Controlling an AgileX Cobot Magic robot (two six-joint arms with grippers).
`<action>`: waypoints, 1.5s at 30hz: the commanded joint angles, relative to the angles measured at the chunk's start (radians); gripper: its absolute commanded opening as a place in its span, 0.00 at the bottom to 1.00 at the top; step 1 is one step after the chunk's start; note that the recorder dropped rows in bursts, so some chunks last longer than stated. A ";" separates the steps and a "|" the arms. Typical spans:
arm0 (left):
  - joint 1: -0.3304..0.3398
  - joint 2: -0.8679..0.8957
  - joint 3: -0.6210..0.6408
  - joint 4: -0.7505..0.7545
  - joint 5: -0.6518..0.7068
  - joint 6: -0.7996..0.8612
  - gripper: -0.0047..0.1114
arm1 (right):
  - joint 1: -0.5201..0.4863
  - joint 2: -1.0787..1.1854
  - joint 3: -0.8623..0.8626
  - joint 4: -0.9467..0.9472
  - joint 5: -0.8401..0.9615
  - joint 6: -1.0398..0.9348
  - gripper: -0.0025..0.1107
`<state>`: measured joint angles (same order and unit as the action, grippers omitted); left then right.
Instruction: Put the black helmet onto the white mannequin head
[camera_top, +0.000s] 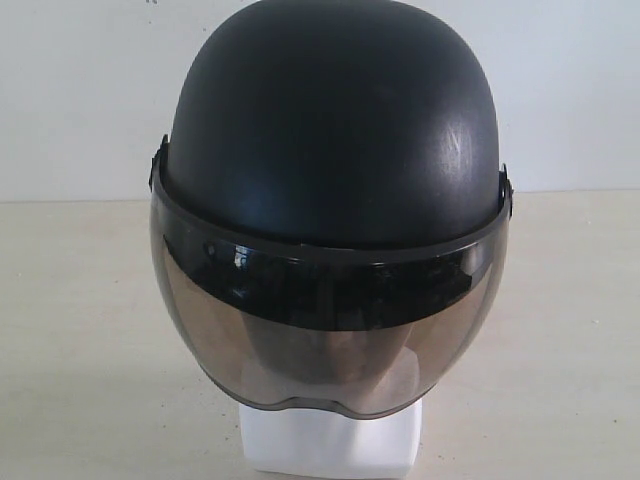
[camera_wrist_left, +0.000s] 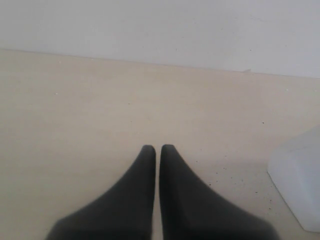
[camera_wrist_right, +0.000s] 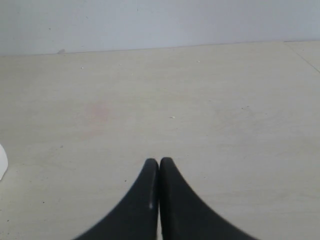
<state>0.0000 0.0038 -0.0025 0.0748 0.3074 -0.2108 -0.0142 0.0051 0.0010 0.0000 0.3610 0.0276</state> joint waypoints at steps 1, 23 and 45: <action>0.000 -0.004 0.002 -0.006 -0.001 0.003 0.08 | -0.006 -0.005 -0.001 -0.007 -0.012 -0.002 0.02; 0.000 -0.004 0.002 -0.006 -0.001 0.003 0.08 | 0.015 -0.005 -0.001 -0.007 -0.012 -0.002 0.02; 0.000 -0.004 0.002 -0.006 -0.001 0.003 0.08 | 0.015 -0.005 -0.001 -0.007 -0.012 -0.002 0.02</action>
<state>0.0000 0.0038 -0.0025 0.0748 0.3074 -0.2108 0.0000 0.0051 0.0010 0.0000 0.3610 0.0276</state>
